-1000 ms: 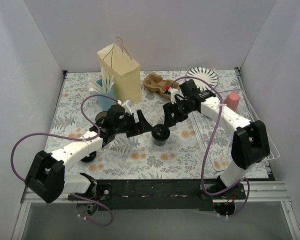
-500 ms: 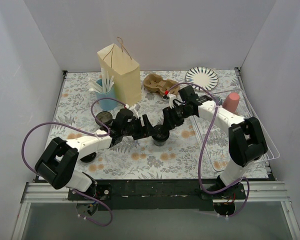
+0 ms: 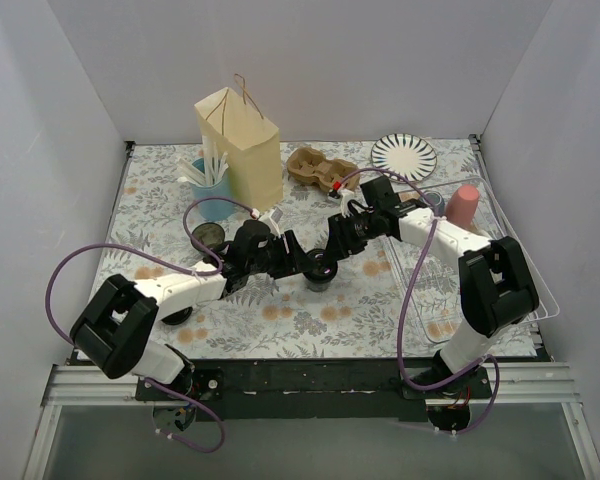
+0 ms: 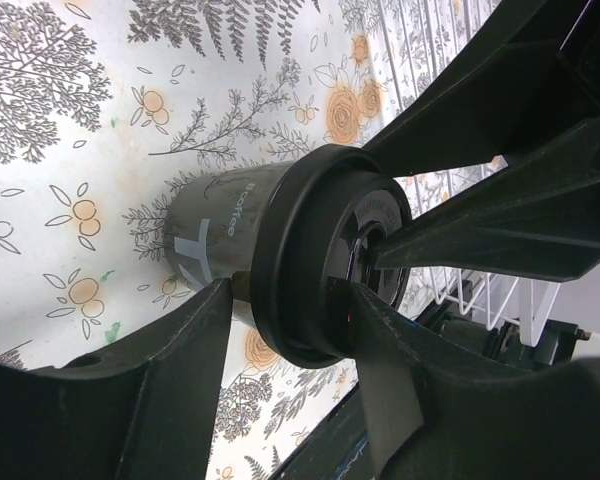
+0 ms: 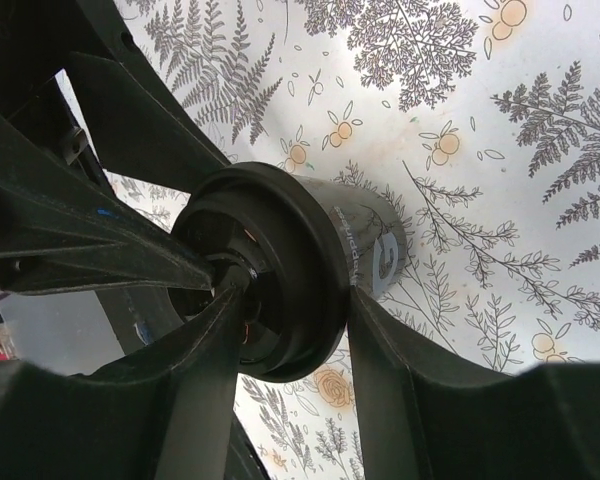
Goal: Pack the takeout coffee
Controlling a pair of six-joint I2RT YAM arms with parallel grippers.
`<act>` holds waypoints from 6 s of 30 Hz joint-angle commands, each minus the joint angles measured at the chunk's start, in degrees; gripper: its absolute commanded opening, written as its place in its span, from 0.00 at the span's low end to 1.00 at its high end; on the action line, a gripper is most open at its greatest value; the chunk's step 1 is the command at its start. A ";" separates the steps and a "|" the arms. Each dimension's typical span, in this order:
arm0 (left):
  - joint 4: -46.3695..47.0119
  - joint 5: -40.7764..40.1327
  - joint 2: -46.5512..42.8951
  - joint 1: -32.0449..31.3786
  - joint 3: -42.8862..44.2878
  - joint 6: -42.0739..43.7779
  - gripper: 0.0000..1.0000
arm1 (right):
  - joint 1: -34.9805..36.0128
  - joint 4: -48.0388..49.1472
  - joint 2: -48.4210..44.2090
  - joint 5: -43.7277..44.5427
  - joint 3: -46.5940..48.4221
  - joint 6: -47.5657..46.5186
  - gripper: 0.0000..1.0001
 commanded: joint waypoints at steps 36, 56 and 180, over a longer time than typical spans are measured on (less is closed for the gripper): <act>-5.43 -5.07 3.85 0.14 0.63 -0.10 0.43 | 0.88 15.35 -13.89 6.28 -14.66 20.68 0.52; -14.93 -5.69 7.71 0.14 5.91 10.99 0.44 | -3.34 -0.39 -9.86 8.22 -0.51 5.30 0.51; -25.48 -3.84 19.58 3.57 16.20 26.63 0.47 | -7.56 1.54 1.22 0.49 6.00 2.84 0.39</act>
